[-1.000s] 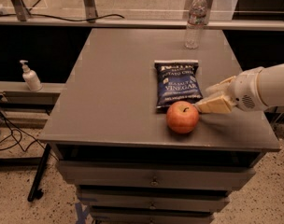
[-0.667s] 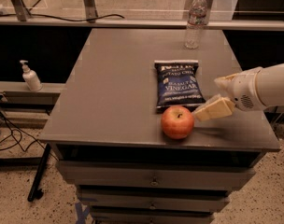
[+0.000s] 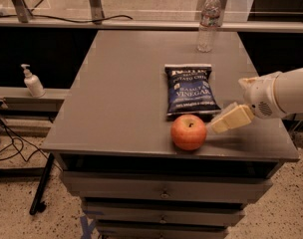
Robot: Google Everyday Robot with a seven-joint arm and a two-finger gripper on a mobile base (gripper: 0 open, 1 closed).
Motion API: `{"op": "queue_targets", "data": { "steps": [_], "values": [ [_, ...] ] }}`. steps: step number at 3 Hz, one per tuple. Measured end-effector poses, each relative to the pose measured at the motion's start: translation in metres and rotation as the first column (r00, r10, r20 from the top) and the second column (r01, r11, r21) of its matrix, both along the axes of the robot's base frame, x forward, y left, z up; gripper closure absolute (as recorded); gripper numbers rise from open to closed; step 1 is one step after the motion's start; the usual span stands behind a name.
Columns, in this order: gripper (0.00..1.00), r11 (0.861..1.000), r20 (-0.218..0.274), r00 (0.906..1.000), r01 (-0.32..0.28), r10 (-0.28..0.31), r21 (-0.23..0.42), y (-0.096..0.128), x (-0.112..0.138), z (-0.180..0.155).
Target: Move blue chip bag near apple
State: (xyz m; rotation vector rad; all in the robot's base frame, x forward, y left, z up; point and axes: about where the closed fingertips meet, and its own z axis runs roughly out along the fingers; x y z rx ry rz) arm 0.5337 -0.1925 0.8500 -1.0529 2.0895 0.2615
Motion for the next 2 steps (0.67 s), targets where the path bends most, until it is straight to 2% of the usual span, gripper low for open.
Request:
{"op": "queue_targets", "data": {
  "steps": [1, 2],
  "values": [
    [0.0, 1.0, -0.003, 0.9997, 0.022, -0.022, -0.016, -0.009, -0.003, -0.002],
    [0.0, 0.992, 0.053, 0.9907, 0.127, -0.125, -0.027, -0.027, -0.013, 0.009]
  ]
}}
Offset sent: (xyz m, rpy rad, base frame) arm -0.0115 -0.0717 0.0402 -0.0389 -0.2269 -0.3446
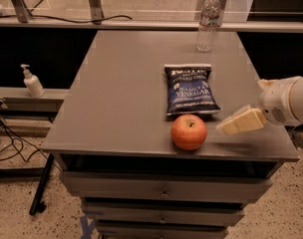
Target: Move blue chip bag near apple
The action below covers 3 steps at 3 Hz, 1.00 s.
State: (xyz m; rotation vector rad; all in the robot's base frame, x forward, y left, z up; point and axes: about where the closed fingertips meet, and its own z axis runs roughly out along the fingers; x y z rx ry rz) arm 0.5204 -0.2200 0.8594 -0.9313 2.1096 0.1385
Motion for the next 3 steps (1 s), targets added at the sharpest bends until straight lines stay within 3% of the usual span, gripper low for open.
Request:
{"op": "queue_targets", "data": {
  "steps": [1, 2, 3],
  "values": [
    [0.0, 0.988, 0.129, 0.9816, 0.147, -0.141, -0.041, -0.026, -0.005, 0.026],
    [0.0, 0.984, 0.205, 0.9643, 0.177, -0.168, -0.024, -0.028, 0.008, 0.044],
    [0.0, 0.993, 0.19, 0.9755, 0.117, -0.111, -0.018, -0.017, 0.019, 0.034]
  ]
}}
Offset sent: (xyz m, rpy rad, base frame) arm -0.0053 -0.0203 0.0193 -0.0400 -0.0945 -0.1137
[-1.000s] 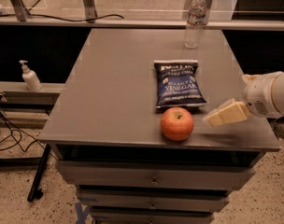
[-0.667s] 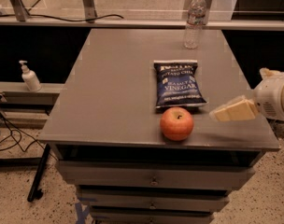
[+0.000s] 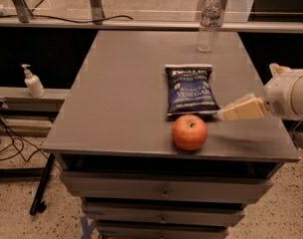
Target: Move blue chip bag near apple
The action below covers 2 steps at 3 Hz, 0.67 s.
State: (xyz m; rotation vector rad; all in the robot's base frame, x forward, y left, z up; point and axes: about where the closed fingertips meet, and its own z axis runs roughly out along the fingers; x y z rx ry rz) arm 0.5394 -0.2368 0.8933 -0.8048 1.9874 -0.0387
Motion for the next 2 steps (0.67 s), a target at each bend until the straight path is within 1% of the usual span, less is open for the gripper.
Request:
{"op": "queue_targets", "data": {
  "steps": [1, 2],
  "values": [
    [0.0, 0.999, 0.063, 0.9976, -0.025, 0.027, -0.032, -0.013, 0.021, 0.018],
    [0.0, 0.998, 0.193, 0.9811, 0.011, 0.002, -0.069, -0.041, 0.034, 0.066]
  ]
}}
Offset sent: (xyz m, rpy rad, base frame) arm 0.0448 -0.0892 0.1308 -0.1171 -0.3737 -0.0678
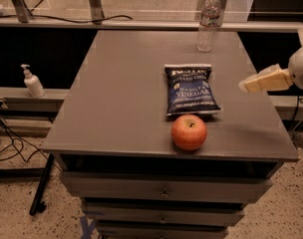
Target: Move blue chip bag near apple
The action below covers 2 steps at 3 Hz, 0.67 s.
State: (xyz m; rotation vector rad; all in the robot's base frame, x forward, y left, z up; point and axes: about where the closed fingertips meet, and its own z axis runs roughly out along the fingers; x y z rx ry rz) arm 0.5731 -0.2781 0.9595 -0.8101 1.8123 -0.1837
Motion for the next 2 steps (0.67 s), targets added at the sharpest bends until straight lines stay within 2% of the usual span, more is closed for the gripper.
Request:
{"op": "queue_targets", "data": {
  "steps": [1, 2],
  "values": [
    [0.0, 0.998, 0.136, 0.9885, 0.067, -0.066, 0.0, -0.0332, -0.0003, 0.05],
    [0.0, 0.997, 0.148, 0.9862, 0.074, -0.073, -0.001, -0.0358, -0.0005, 0.0548]
  ]
}}
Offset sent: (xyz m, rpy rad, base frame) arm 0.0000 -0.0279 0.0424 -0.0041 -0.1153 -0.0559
